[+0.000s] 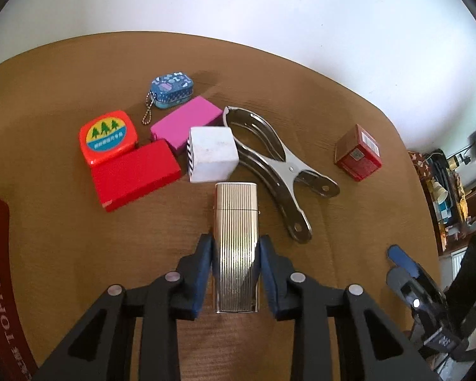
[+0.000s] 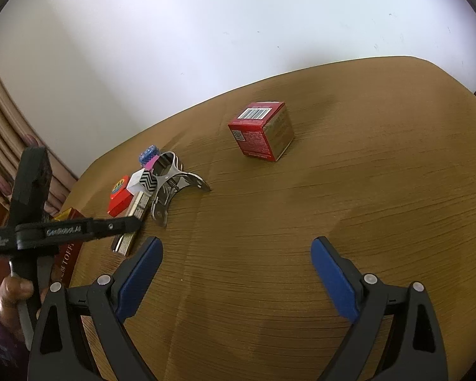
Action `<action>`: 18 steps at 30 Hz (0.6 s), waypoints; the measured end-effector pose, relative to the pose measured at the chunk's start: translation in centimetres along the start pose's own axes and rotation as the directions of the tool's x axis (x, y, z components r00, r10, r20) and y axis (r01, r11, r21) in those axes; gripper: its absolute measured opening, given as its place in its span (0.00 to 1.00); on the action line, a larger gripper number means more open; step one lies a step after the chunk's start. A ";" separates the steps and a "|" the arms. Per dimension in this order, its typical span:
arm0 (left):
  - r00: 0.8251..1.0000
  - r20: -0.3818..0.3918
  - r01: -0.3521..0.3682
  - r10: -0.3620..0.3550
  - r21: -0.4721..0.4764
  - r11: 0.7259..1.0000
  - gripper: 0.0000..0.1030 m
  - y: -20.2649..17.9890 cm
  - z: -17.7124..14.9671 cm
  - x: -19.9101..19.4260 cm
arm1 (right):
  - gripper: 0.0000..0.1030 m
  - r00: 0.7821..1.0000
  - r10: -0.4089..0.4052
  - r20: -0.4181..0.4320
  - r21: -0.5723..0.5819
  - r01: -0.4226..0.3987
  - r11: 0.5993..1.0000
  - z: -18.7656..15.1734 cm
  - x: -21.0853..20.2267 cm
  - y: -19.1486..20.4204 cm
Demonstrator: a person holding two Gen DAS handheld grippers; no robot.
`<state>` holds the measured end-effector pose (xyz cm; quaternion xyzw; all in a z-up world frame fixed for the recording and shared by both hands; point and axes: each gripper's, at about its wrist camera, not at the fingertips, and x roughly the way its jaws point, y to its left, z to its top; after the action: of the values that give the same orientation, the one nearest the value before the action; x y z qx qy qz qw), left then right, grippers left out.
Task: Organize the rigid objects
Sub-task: 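Reach the left tool to the silver ribbed lighter and grasp it, then lift the silver lighter with the left tool while the right tool grasps the red barcode box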
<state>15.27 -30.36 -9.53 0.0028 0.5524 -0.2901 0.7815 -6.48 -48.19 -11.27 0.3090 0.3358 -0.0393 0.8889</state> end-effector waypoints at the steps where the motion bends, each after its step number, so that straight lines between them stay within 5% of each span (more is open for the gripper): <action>1: 1.000 0.007 0.003 -0.003 -0.002 1.000 0.29 0.1 -0.5 -0.4 | 0.91 1.000 0.000 -0.001 0.003 0.000 1.000 0.0 0.0 -0.1; 8: 0.999 0.036 0.027 -0.026 -0.019 0.999 0.29 -0.3 -3.1 -2.6 | 0.91 0.999 0.029 -0.014 -0.013 -0.029 0.999 0.6 -0.1 -0.1; 18: 0.997 0.040 0.064 -0.063 -0.028 0.998 0.29 -0.8 -6.2 -5.8 | 0.91 0.998 -0.041 -0.047 -0.367 0.021 0.930 7.5 2.1 1.0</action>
<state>8.25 -26.40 -6.70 -0.0320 0.5411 -0.3066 0.7825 -0.26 -51.42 -7.71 0.1334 0.3659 0.0183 0.9208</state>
